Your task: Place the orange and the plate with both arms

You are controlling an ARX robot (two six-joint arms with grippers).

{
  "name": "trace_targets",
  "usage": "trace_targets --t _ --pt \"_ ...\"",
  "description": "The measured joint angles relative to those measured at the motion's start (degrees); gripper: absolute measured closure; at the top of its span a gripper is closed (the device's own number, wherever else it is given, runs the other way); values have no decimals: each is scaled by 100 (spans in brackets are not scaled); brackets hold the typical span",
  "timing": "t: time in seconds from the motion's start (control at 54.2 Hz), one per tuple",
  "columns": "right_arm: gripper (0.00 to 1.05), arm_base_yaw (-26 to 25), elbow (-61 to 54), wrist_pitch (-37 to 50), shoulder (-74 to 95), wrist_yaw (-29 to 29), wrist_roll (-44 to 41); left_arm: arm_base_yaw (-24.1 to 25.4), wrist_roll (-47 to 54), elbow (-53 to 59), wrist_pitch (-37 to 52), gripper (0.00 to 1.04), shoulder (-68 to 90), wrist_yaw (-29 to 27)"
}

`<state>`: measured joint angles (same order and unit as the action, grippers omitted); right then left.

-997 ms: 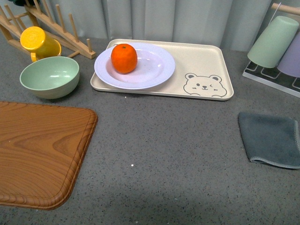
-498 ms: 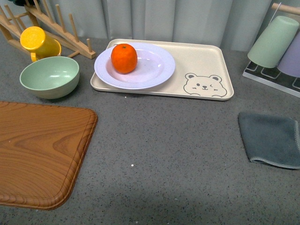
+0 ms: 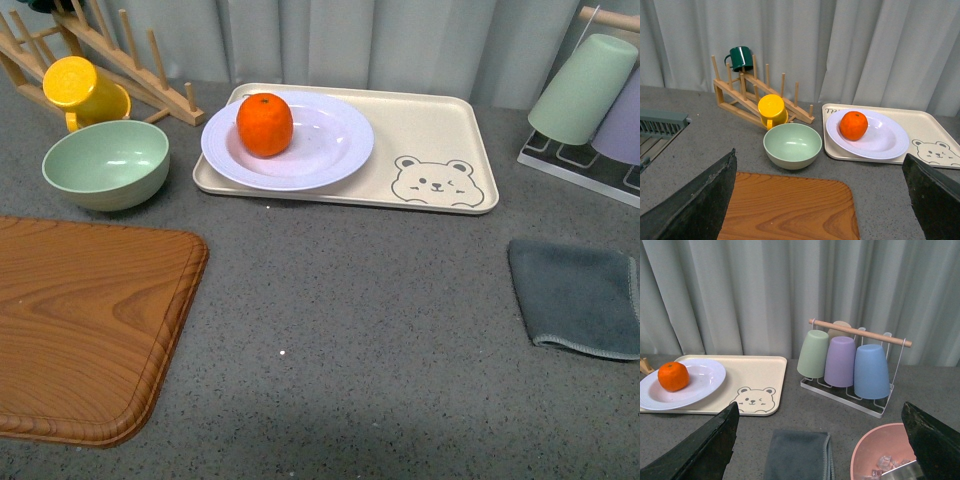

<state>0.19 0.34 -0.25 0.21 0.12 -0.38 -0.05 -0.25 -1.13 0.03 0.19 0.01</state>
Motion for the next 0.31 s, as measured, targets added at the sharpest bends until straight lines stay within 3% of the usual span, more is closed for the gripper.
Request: trace_targets --t 0.314 --pt "9 0 2 0 0 0 0 0 0 0 0 7 0 0"
